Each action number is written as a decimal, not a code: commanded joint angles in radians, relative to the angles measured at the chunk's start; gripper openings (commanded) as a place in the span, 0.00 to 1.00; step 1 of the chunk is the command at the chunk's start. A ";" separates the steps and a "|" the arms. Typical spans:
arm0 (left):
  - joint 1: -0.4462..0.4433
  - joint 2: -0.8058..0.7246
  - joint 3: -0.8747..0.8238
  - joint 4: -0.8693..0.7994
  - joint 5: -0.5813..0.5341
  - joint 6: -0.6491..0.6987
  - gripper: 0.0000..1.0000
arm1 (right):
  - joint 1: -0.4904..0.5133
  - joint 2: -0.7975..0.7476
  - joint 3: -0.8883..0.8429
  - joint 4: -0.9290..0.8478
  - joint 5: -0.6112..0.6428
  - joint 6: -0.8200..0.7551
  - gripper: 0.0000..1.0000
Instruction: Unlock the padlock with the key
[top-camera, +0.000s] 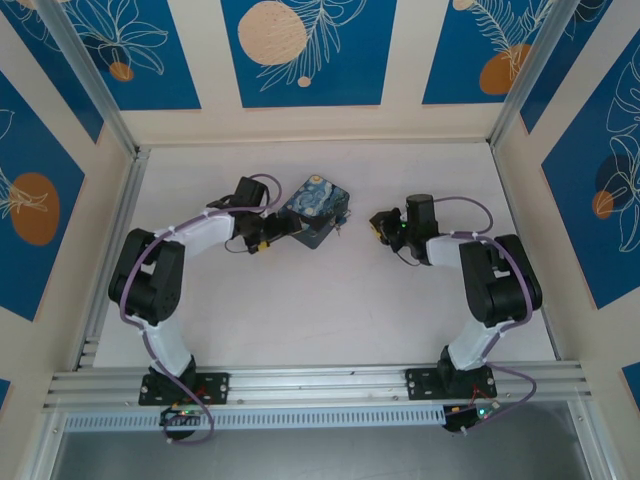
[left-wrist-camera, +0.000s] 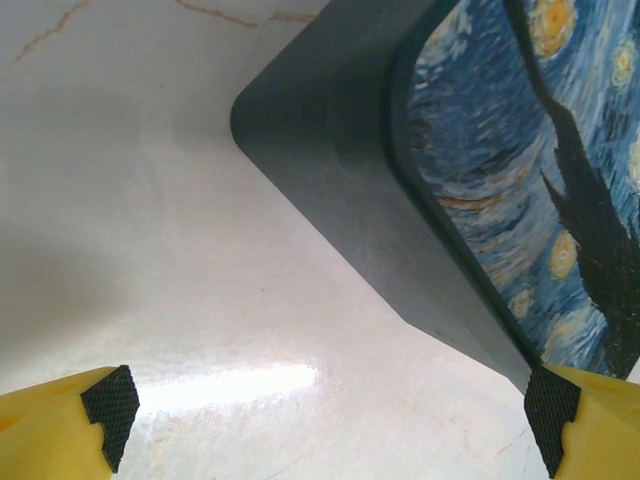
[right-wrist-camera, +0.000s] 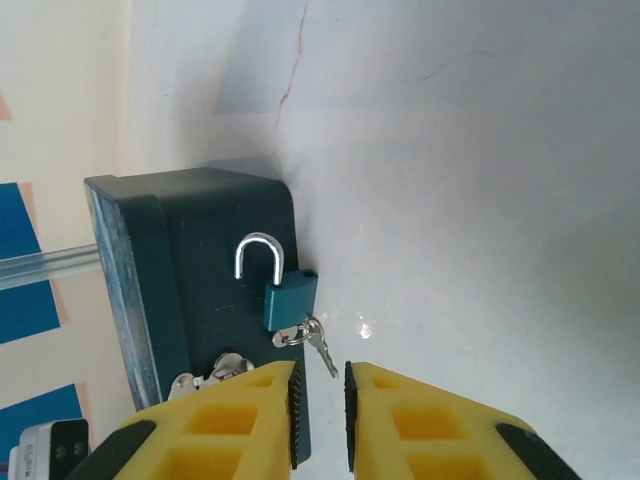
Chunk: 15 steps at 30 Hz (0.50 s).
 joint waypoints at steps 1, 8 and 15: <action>0.033 -0.034 0.008 -0.061 -0.048 0.032 1.00 | 0.029 -0.014 0.047 -0.060 -0.057 -0.037 0.19; 0.094 -0.067 0.064 -0.108 -0.053 0.054 1.00 | 0.136 0.103 0.253 -0.185 -0.048 -0.063 0.16; 0.140 -0.126 0.093 -0.140 -0.026 0.052 1.00 | 0.219 0.364 0.552 -0.269 -0.078 -0.039 0.13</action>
